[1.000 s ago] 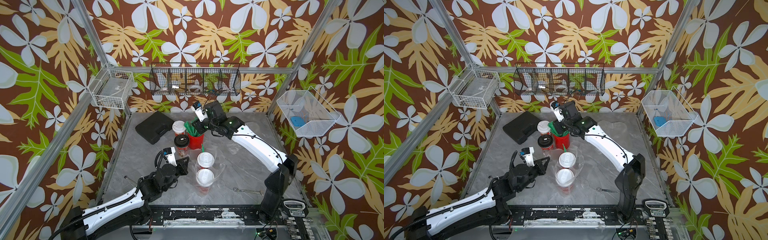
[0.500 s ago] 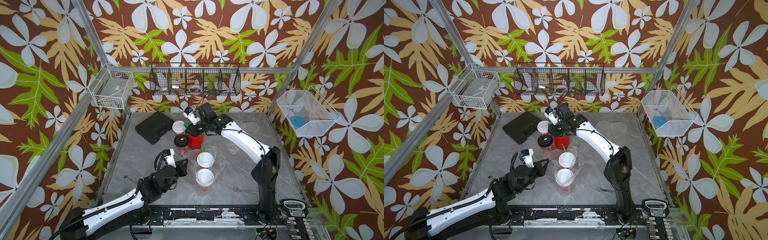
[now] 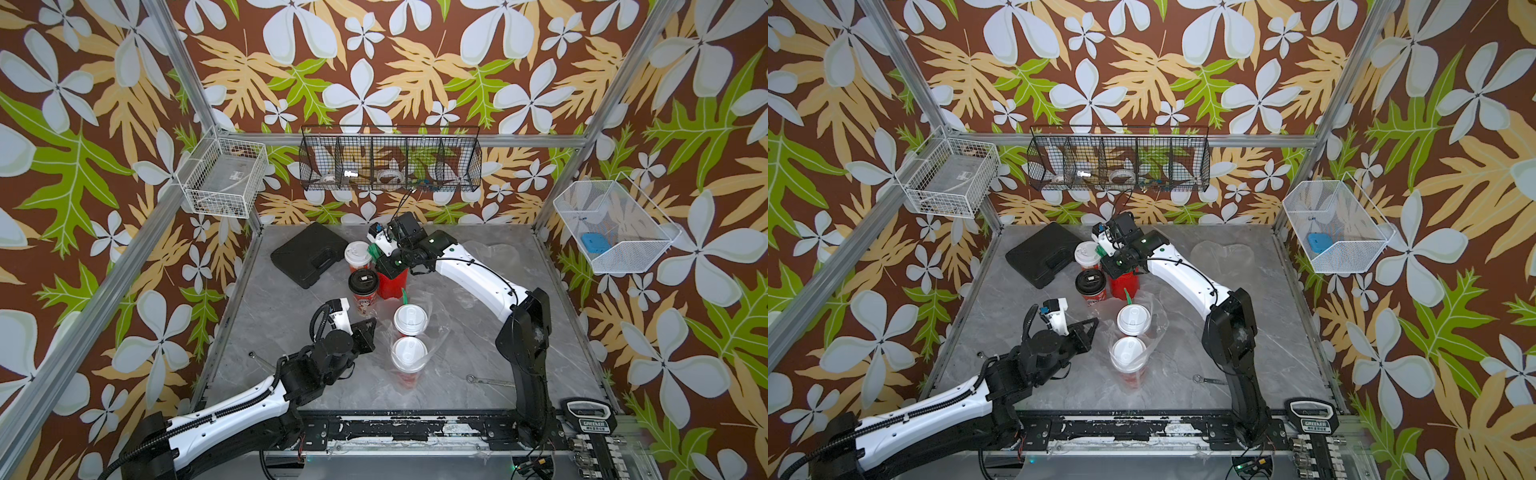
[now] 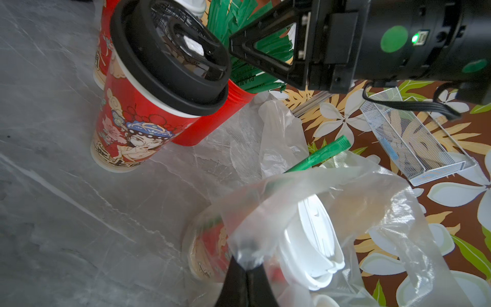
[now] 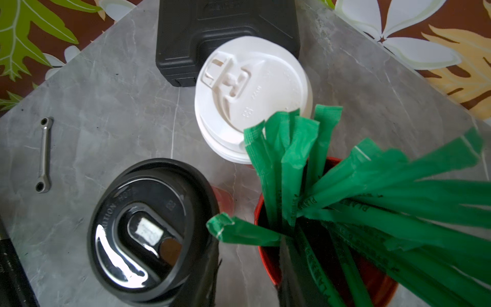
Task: Pack milk tea into plastic carrier bags
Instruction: Pick up the straw from the container.
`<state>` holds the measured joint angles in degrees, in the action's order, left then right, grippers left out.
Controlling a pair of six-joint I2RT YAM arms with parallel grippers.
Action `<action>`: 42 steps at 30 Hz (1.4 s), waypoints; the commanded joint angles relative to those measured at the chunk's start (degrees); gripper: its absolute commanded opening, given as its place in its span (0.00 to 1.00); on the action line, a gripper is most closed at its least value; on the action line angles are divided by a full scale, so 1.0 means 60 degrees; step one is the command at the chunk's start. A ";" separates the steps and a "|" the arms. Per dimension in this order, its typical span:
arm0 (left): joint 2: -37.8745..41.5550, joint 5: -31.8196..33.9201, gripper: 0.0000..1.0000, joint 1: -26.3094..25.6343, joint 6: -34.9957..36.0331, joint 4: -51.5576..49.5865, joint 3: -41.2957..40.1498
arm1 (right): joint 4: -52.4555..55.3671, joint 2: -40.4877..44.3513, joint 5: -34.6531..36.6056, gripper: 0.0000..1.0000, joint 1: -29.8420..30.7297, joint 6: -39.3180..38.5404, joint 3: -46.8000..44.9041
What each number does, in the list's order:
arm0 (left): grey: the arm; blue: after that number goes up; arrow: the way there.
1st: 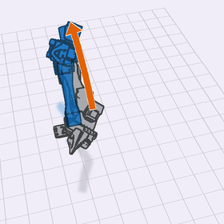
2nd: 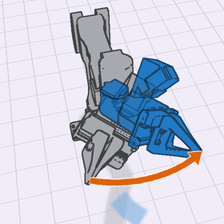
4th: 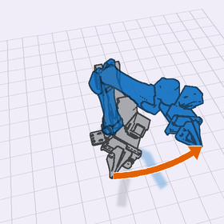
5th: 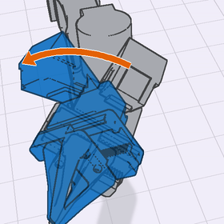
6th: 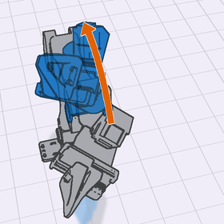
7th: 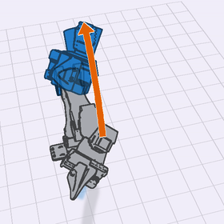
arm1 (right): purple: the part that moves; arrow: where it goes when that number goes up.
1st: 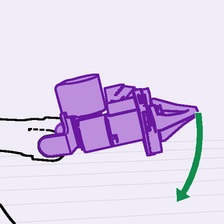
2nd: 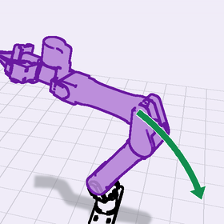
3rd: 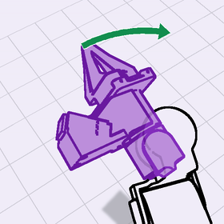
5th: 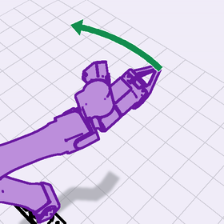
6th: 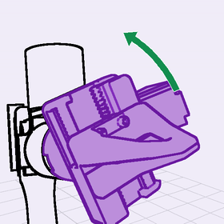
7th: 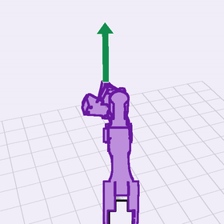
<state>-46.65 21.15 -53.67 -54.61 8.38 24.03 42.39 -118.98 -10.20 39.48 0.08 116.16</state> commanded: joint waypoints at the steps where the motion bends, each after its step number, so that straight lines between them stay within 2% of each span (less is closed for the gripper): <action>1: 0.0008 0.0160 0.00 0.0009 -0.0054 0.0123 0.0023 | -0.0229 -0.0033 0.0508 0.36 -0.0003 0.0202 -0.0015; 11: 0.0055 0.0182 0.00 0.0015 -0.0054 0.0125 0.0008 | -0.0860 -0.0162 0.1143 0.20 -0.0011 0.0652 -0.0148; 25: 0.0106 0.0196 0.00 0.0009 0.0005 0.0124 0.0008 | -0.1044 -0.0412 0.0868 0.18 -0.0004 0.0821 -0.0058; 31: 0.0134 0.0196 0.00 0.0011 0.0020 0.0109 0.0008 | -0.1016 -0.0384 0.0947 0.00 -0.0004 0.0866 0.0020; 42: 0.0178 0.0152 0.00 0.0009 -0.0039 0.0128 -0.0065 | -0.0766 0.0618 0.1877 0.00 -0.0007 0.0617 -0.0341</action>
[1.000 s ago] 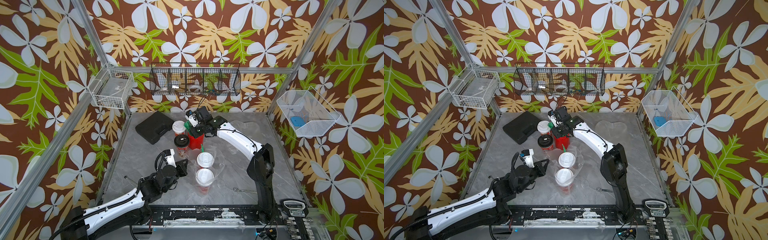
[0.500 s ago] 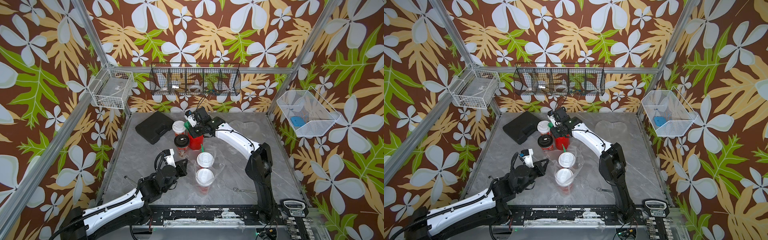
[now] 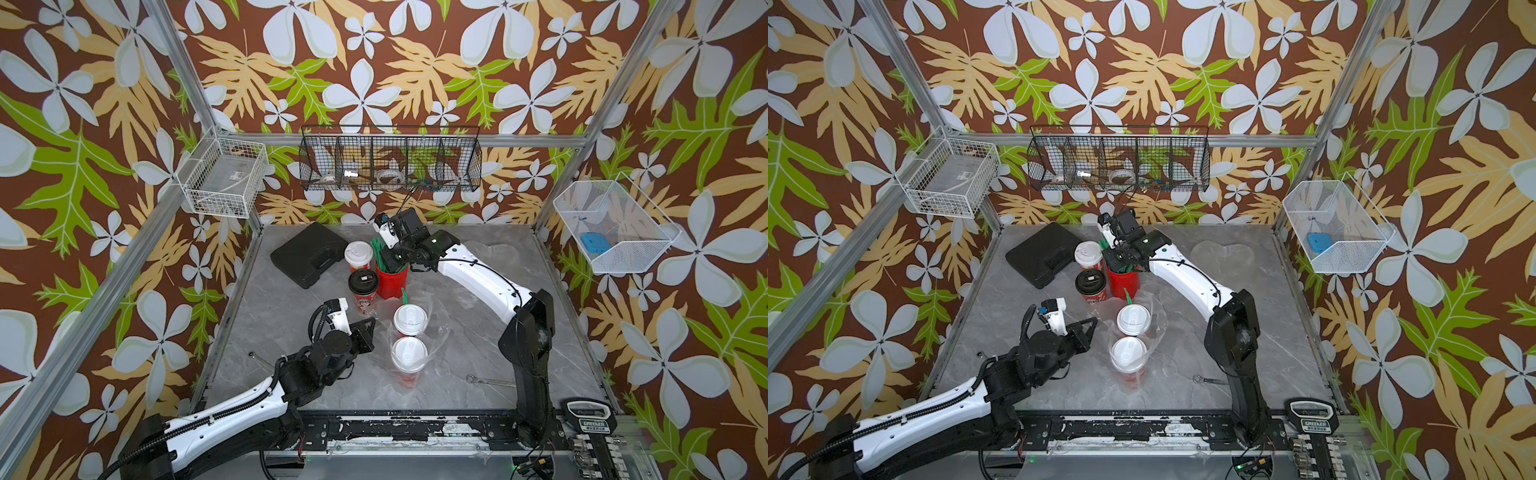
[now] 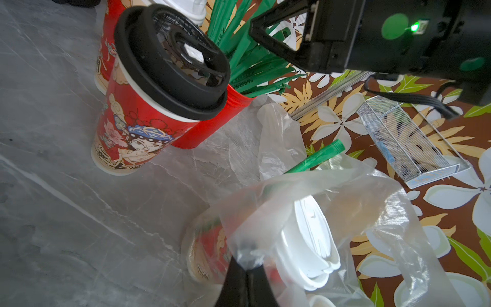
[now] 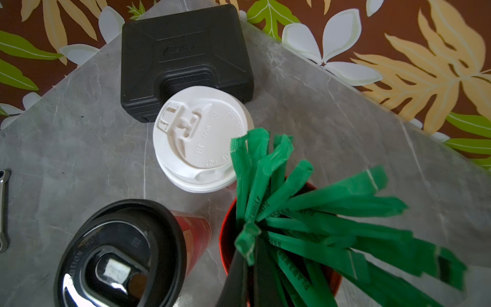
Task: Pack milk tea into plastic carrier bags
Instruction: Pick up the straw from the container.
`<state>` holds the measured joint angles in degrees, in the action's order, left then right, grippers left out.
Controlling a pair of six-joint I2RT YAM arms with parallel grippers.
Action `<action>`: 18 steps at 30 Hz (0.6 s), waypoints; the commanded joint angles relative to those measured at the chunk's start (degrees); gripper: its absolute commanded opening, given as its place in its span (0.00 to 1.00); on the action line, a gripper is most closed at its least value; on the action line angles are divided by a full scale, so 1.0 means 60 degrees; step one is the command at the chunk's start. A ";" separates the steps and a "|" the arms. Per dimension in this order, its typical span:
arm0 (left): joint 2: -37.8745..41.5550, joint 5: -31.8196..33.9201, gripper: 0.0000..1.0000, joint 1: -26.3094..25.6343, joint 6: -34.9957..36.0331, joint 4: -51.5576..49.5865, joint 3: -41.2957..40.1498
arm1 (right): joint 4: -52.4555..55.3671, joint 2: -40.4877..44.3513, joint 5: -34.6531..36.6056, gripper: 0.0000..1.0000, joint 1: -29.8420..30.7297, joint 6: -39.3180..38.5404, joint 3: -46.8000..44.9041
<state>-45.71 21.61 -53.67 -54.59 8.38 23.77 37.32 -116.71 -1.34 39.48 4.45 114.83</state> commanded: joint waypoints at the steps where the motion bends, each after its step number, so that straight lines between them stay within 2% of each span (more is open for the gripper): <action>1: 0.0026 0.0062 0.00 0.0009 -0.0028 0.0155 -0.0021 | 0.0079 0.0346 0.0441 0.00 -0.0002 -0.0125 -0.0165; 7: 0.0030 0.0006 0.00 0.0010 0.0042 0.0243 -0.0010 | 0.0080 0.1135 0.0726 0.00 0.0000 -0.0130 -0.0335; 18: 0.0129 -0.0052 0.00 0.0017 0.0248 0.0240 0.0111 | 0.0141 0.3174 0.0499 0.00 0.0001 0.0074 -0.0583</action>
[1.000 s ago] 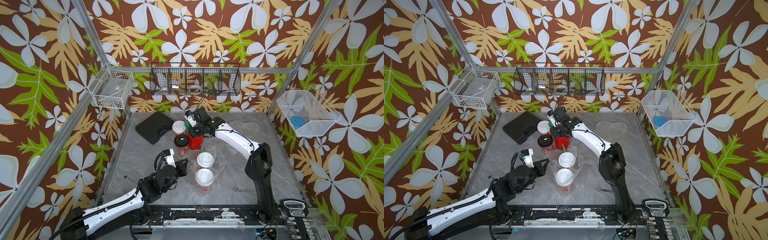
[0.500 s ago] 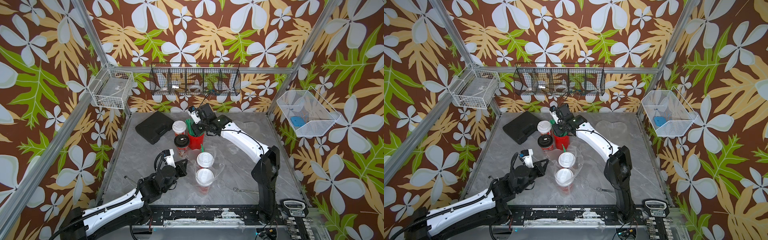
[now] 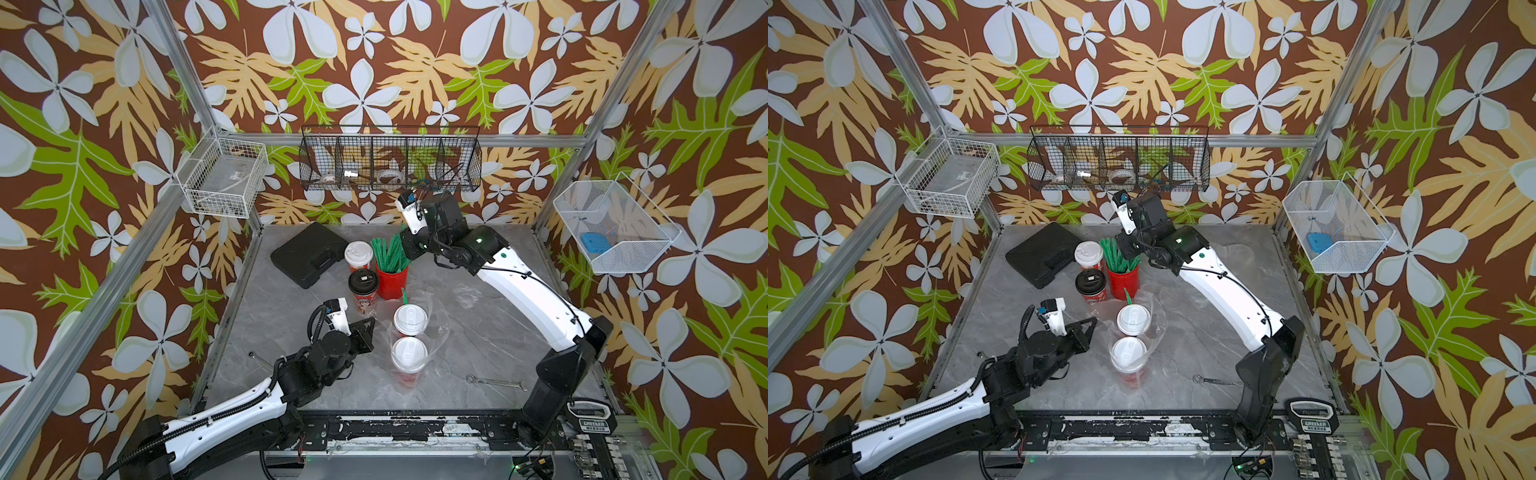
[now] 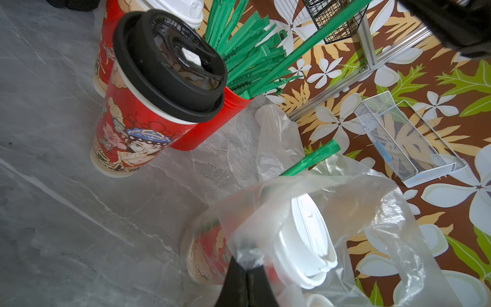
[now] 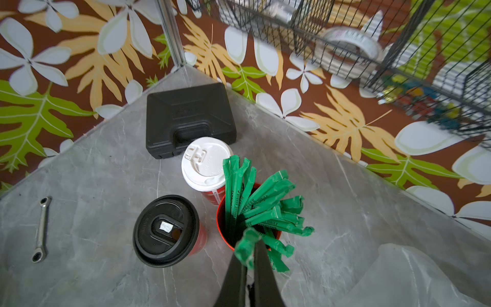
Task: Pack milk tea into plastic carrier bags
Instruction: Pick up the straw from the container.
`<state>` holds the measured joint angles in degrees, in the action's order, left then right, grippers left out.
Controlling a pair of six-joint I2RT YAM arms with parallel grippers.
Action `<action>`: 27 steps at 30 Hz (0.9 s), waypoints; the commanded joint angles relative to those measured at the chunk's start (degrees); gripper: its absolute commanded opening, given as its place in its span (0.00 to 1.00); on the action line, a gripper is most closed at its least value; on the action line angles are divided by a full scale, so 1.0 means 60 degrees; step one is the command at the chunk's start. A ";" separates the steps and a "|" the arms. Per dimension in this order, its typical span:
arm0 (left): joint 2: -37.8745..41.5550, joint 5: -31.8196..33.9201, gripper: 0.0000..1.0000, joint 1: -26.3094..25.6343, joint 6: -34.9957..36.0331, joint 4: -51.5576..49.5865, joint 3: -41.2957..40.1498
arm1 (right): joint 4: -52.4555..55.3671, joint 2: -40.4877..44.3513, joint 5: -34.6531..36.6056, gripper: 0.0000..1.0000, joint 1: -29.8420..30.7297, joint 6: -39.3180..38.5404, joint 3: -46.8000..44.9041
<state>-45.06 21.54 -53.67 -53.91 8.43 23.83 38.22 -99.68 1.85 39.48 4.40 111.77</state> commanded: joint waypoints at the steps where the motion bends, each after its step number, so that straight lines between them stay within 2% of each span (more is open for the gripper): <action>1: 0.0015 -0.0070 0.00 0.0009 0.0152 0.0228 0.0107 | -0.0033 0.0568 -0.0089 0.00 -0.0008 0.0139 -0.0149; 11: -0.0050 -0.0264 0.00 0.0013 0.0479 0.0228 0.0216 | -0.0121 0.2733 -0.0810 0.00 0.0005 0.0833 -0.1173; 22: -0.0279 -0.0525 0.00 0.0013 0.0892 0.0178 0.0417 | -0.0069 0.4450 -0.3619 0.00 0.0047 0.1664 -0.2504; 27: -0.0356 -0.0680 0.00 0.0009 0.1254 -0.0054 0.0623 | 0.0540 0.4699 -0.3779 0.00 0.0428 0.1692 -0.2918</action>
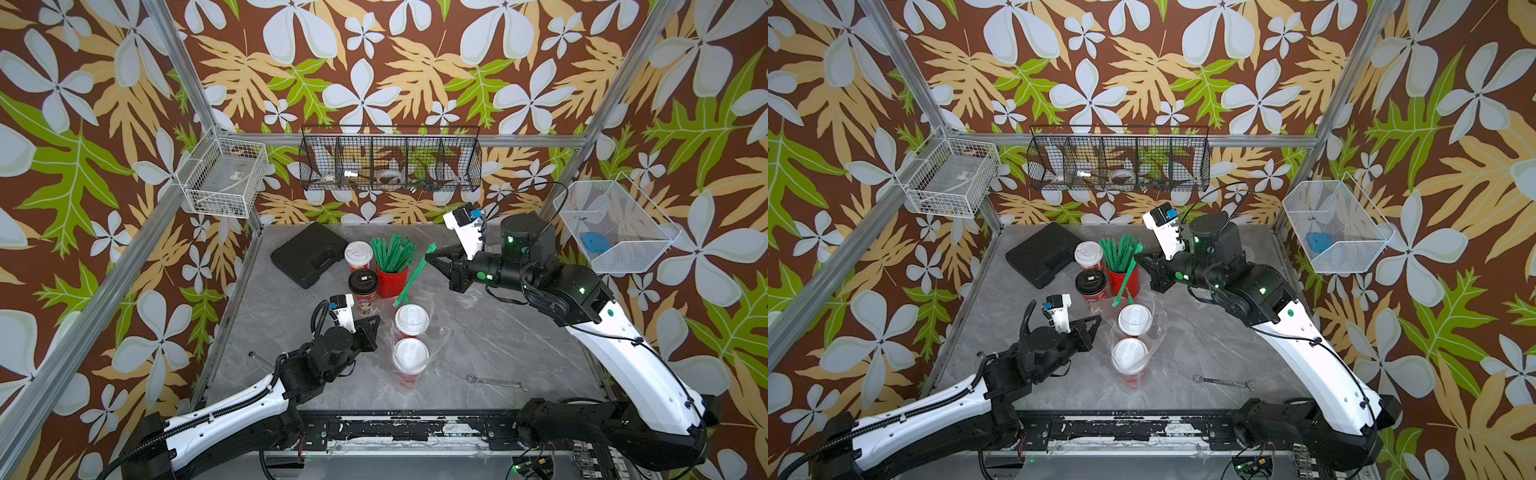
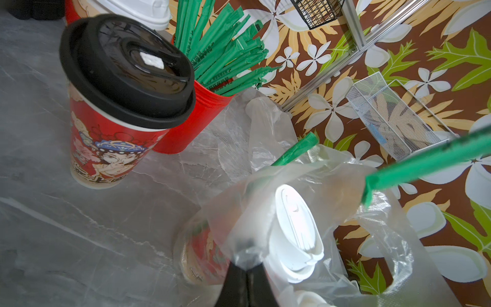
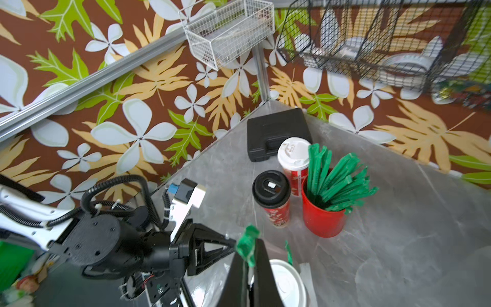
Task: Pack milk tea into plastic carrier bags
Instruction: Pick up the straw from the container, then place the straw in the plastic carrier bag.
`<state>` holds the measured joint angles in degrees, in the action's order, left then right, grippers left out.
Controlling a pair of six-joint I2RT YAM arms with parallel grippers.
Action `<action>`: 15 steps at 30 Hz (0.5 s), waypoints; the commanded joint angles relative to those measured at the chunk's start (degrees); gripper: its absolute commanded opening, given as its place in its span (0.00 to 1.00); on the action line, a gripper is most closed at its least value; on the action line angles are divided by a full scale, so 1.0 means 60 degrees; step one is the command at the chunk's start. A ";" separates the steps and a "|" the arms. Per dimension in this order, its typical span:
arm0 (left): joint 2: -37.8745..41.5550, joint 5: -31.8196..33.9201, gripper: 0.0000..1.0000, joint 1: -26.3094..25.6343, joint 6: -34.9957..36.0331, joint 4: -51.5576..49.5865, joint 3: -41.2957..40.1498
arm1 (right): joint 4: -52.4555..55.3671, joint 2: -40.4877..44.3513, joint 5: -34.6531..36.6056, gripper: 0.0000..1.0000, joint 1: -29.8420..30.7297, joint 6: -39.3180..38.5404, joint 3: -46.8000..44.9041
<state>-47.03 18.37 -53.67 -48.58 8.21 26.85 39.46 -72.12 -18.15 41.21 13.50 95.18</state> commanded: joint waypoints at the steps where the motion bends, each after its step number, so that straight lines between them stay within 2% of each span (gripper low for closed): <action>1: -0.0060 -0.0189 0.00 0.0009 0.0439 -0.0028 0.0152 | 0.0371 0.0149 -0.0468 0.00 0.0234 0.0188 -0.0313; 15: -0.0213 -0.0469 0.00 0.0009 0.0728 -0.0023 0.0359 | 0.0154 0.0702 -0.0753 0.00 0.0383 0.0739 -0.1720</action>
<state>-48.29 16.01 -53.67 -45.12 7.75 28.56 41.58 -68.47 -22.09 43.48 16.51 85.58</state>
